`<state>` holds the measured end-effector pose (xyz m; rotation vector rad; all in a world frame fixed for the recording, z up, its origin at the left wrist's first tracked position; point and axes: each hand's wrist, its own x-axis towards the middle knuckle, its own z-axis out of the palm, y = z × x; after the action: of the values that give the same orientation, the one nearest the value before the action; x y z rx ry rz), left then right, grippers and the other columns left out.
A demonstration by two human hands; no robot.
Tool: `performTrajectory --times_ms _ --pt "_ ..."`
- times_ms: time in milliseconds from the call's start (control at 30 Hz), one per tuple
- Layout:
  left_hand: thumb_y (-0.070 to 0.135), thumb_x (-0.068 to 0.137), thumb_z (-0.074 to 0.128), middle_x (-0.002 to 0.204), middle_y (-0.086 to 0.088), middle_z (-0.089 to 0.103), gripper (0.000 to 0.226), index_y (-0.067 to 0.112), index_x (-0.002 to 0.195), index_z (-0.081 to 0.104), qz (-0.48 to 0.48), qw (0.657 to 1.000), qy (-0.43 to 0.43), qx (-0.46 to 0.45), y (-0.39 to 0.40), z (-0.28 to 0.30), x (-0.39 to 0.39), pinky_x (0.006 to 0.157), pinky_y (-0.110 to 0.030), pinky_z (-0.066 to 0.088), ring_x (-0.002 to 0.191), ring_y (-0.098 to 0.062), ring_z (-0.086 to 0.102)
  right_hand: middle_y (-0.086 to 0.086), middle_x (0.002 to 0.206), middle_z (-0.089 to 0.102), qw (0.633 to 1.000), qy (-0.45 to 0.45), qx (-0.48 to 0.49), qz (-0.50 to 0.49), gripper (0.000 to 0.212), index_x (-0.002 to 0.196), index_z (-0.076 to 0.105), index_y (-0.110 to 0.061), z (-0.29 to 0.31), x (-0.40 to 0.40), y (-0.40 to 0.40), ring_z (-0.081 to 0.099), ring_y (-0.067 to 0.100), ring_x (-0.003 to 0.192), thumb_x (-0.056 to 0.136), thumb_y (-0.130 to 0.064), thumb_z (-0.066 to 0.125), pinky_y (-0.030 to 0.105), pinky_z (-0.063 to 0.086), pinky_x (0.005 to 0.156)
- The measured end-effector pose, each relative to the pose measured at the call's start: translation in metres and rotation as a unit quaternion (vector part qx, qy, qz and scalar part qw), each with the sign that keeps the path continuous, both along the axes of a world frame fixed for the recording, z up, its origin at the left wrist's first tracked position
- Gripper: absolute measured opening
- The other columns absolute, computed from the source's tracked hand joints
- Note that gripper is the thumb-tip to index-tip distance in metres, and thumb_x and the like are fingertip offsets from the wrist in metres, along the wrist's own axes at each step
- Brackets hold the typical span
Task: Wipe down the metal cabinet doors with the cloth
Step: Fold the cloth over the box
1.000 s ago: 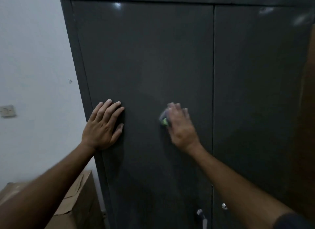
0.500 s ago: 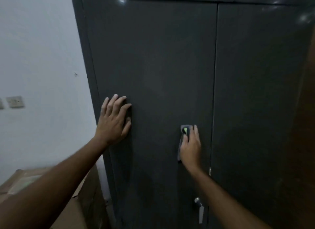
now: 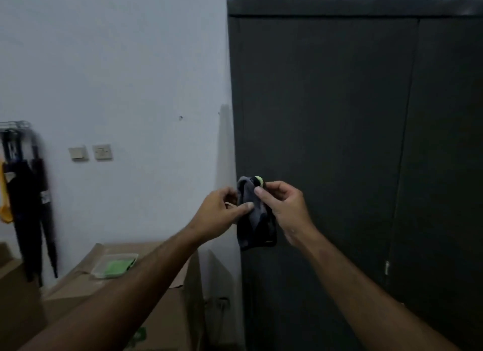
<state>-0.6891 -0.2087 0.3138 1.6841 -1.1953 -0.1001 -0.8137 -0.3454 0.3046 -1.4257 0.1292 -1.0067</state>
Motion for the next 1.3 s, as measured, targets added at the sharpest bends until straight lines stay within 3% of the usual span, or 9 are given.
performTrajectory --times_ms 233,400,500,600,733,833,933,1067,1300 --pt "0.013 0.107 0.052 0.085 -0.005 0.078 0.024 0.008 0.102 0.075 0.019 0.973 0.222 -0.066 0.077 -0.011 0.060 0.067 -0.030 0.059 0.083 -0.026 0.073 0.009 0.088 0.076 0.995 0.038 0.085 0.027 0.020 0.095 0.072 -0.010 0.000 0.064 0.060 0.071 0.021 0.081 0.104 -0.022 0.059 0.031 0.059 0.069" --pt "0.053 0.107 0.045 0.108 -0.010 0.080 0.054 0.015 0.105 0.083 -0.029 0.889 0.448 -0.089 0.121 -0.019 0.084 0.083 -0.039 0.060 0.099 -0.028 0.076 0.013 0.106 0.077 0.972 0.163 0.159 0.055 0.035 0.113 0.072 -0.013 -0.010 0.103 0.101 0.074 0.028 0.095 0.105 -0.042 0.053 0.042 0.061 0.086" --pt "0.053 0.105 0.052 0.123 -0.011 0.077 0.050 0.013 0.127 0.073 -0.029 0.918 0.395 -0.011 0.143 -0.030 0.104 0.092 -0.040 0.058 0.112 -0.028 0.075 0.012 0.107 0.078 0.950 0.217 0.153 0.164 0.058 0.115 0.074 -0.010 -0.018 0.117 0.121 0.076 0.030 0.098 0.086 -0.060 0.073 0.044 0.061 0.089" --pt "0.014 0.106 0.054 0.120 -0.017 0.077 0.025 0.008 0.126 0.068 0.000 0.934 0.356 -0.010 0.161 -0.045 0.122 0.084 -0.039 0.061 0.107 -0.032 0.076 0.009 0.097 0.079 0.959 0.254 0.073 0.102 0.045 0.113 0.070 -0.010 -0.036 0.137 0.135 0.078 0.026 0.086 0.079 -0.032 0.089 0.039 0.064 0.074" --pt "-0.004 0.098 0.051 0.124 -0.022 0.072 0.037 0.011 0.130 0.063 0.031 0.925 0.380 -0.017 0.185 -0.069 0.155 0.085 -0.045 0.057 0.116 -0.044 0.068 0.014 0.107 0.074 0.959 0.273 0.058 0.047 0.027 0.111 0.068 -0.012 -0.060 0.177 0.147 0.073 0.030 0.097 0.090 0.000 0.056 0.047 0.062 0.089" --pt "-0.009 0.097 0.054 0.124 -0.018 0.072 0.044 0.018 0.131 0.060 0.048 0.913 0.403 -0.032 0.193 -0.089 0.182 0.083 -0.045 0.062 0.111 -0.039 0.072 0.016 0.103 0.075 0.951 0.278 0.098 0.094 0.020 0.104 0.069 -0.005 -0.078 0.207 0.152 0.073 0.032 0.096 0.088 -0.011 0.058 0.047 0.060 0.090" --pt "-0.012 0.098 0.059 0.120 -0.017 0.076 0.044 0.016 0.132 0.060 0.042 0.904 0.423 -0.051 0.194 -0.108 0.208 0.088 -0.044 0.063 0.110 -0.036 0.074 0.008 0.105 0.078 0.932 0.323 0.046 0.155 0.046 0.113 0.073 -0.013 -0.098 0.238 0.154 0.076 0.026 0.098 0.081 -0.045 0.083 0.045 0.060 0.093" --pt "-0.004 0.097 0.067 0.119 -0.018 0.076 0.040 0.009 0.134 0.059 0.062 0.892 0.443 -0.063 0.194 -0.130 0.257 0.081 -0.037 0.064 0.109 -0.034 0.075 0.005 0.112 0.075 0.915 0.381 -0.040 0.127 0.041 0.121 0.066 -0.017 -0.121 0.293 0.150 0.073 0.025 0.099 0.084 -0.021 0.084 0.043 0.062 0.086" --pt "0.010 0.109 0.052 0.117 -0.004 0.077 0.027 0.026 0.131 0.058 0.085 0.909 0.406 0.032 0.222 -0.152 0.356 0.076 -0.047 0.064 0.106 -0.028 0.076 0.016 0.112 0.075 0.913 0.331 0.080 0.226 0.031 0.128 0.062 -0.001 -0.146 0.386 0.135 0.073 0.034 0.101 0.098 -0.003 0.065 0.040 0.062 0.080"
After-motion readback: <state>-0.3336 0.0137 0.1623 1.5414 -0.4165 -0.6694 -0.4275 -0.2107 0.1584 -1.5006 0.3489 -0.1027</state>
